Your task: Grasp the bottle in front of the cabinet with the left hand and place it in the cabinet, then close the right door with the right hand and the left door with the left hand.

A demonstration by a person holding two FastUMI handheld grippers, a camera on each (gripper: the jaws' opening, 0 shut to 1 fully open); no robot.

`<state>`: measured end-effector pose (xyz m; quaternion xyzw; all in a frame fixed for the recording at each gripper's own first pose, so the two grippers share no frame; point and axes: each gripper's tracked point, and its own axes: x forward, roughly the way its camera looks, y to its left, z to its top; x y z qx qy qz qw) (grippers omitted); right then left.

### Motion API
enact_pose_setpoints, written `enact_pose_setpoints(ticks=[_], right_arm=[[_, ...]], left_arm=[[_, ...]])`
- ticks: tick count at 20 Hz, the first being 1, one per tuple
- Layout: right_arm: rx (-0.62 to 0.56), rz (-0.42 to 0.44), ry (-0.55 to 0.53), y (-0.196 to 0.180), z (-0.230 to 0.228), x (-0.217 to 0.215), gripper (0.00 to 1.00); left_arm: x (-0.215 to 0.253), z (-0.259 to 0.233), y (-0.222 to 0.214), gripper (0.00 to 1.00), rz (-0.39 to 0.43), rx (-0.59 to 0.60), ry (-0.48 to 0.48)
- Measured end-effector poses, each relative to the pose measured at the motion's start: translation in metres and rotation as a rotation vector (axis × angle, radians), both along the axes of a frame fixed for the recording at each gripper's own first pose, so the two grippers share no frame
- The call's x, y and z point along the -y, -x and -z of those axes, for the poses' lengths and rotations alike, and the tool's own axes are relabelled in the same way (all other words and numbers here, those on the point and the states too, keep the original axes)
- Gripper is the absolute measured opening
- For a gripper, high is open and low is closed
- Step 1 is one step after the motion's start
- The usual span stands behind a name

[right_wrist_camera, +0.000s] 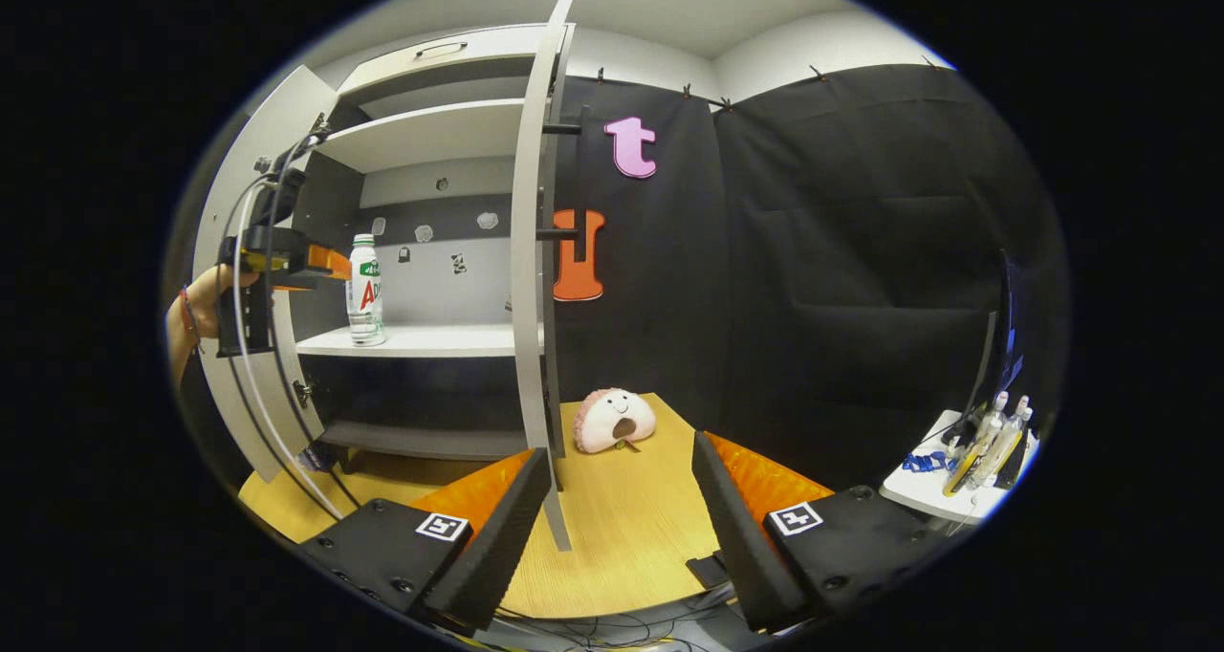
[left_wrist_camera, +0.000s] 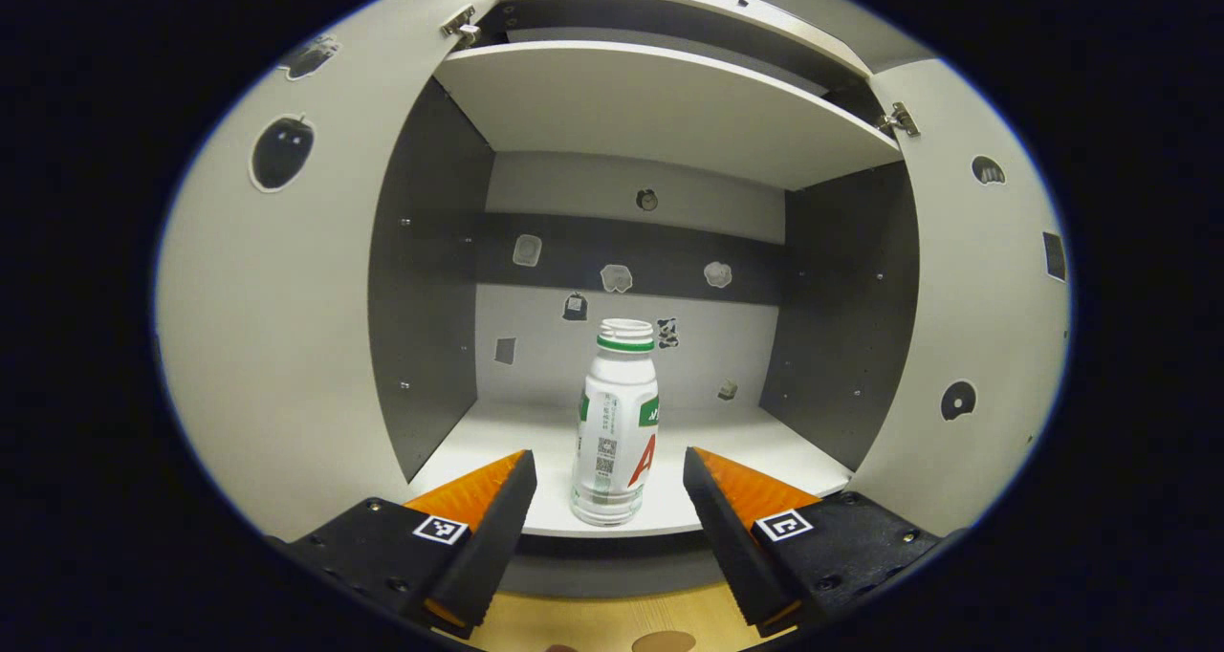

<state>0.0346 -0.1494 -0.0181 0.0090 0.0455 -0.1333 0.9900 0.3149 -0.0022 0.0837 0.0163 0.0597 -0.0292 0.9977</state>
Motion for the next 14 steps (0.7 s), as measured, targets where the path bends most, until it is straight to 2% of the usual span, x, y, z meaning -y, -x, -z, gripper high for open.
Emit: enact_pose_setpoints(ticks=[7,11,14], right_arm=[[0.017,0.004,0.007,-0.010,-0.013,0.015,0.98],[0.035,-0.004,0.037,-0.026,-0.023,0.028,0.98],[0.026,-0.019,0.026,-0.040,-0.025,0.038,0.98]], left_arm=[[-0.018,-0.019,0.088,0.94,-0.024,0.065,-0.002],[-0.017,-0.018,0.138,0.94,-0.020,0.070,-0.025],[-0.008,-0.020,0.169,0.95,-0.009,0.078,-0.004]])
